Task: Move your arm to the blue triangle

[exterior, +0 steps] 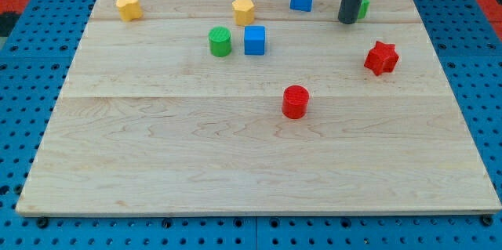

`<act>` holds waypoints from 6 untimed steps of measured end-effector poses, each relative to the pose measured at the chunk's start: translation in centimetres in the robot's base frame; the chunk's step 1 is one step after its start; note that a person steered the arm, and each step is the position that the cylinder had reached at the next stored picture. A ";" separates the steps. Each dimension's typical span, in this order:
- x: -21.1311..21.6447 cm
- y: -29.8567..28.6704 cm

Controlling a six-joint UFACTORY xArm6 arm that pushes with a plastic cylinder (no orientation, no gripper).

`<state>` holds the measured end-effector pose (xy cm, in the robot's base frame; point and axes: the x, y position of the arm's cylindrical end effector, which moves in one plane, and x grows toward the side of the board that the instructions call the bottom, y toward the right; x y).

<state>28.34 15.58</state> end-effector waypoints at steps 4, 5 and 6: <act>-7.7 16.4; -9.2 14.2; -9.2 9.6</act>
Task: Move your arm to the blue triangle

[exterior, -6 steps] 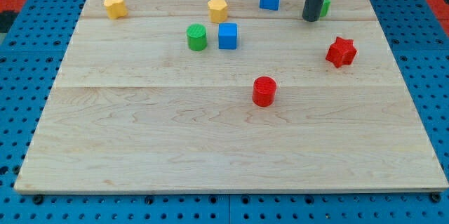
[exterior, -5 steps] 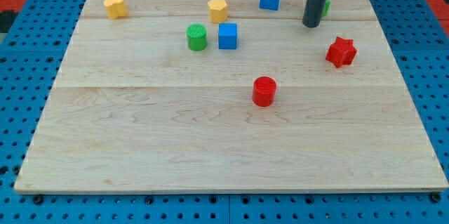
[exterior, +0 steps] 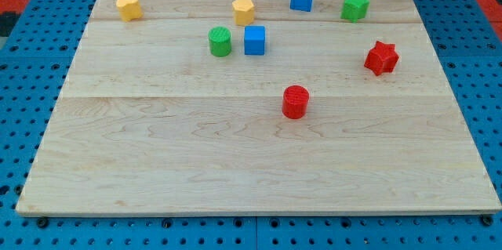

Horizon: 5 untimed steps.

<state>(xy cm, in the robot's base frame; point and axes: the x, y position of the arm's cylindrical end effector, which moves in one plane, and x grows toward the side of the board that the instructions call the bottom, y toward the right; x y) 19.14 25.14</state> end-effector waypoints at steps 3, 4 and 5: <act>0.0 -12.1; 0.1 -15.3; 0.5 -19.9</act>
